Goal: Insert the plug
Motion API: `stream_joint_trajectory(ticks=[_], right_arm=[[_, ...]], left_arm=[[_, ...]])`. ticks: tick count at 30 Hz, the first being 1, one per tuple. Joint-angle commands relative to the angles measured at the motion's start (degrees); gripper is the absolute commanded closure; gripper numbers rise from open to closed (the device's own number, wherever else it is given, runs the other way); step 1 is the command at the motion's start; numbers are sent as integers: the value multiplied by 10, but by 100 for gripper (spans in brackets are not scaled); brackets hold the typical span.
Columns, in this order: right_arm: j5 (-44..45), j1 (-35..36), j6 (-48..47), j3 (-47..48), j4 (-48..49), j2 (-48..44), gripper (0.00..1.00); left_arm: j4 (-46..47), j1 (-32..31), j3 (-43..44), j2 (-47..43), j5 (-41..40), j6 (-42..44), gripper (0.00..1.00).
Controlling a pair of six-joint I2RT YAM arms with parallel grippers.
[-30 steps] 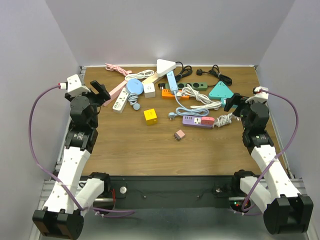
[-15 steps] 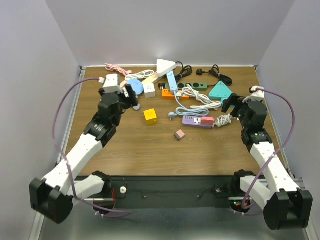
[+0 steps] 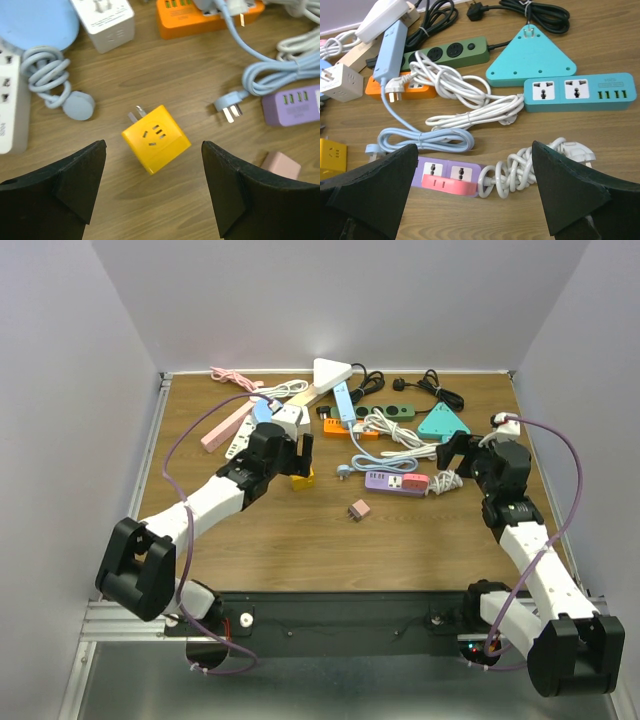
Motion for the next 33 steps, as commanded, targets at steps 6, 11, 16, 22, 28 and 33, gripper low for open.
stream_joint_trajectory(ticks=[6, 11, 16, 22, 28, 33], right_arm=[[-68, 2, -6, 21, 7, 6, 0], [-80, 3, -9, 23, 7, 9, 0], [-86, 2, -9, 24, 7, 11, 0], [-90, 3, -9, 25, 6, 10, 0], [-90, 3, -10, 28, 6, 12, 0], [-93, 2, -10, 30, 5, 16, 0]], left_arm=[[61, -17, -5, 31, 62, 83, 11], [76, -17, -9, 64, 75, 133, 10], [87, -16, -5, 96, 64, 158, 9], [81, -2, 15, 140, 85, 185, 8], [79, 4, 17, 147, 76, 188, 8], [51, 8, 26, 160, 55, 183, 8]])
